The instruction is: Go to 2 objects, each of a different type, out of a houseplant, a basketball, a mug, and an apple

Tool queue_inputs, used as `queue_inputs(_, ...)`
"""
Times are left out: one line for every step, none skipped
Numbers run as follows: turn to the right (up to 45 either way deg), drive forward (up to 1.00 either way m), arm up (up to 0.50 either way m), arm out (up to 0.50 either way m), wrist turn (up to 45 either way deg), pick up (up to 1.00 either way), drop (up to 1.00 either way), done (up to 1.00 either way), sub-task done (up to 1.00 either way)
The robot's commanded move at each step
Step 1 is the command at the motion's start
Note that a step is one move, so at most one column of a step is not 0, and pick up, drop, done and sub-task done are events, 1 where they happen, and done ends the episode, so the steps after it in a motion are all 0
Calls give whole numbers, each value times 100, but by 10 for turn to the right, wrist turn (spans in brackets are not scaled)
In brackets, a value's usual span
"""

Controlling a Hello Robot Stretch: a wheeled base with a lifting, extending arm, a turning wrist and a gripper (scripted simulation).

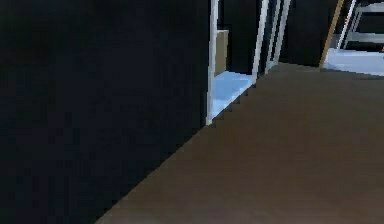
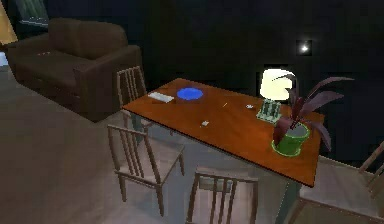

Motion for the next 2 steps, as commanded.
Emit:
queue_inputs(-60,0,0,0,0,0,0,0,0)
queue_inputs(-30,0,0,0,0,0,0,0,0)
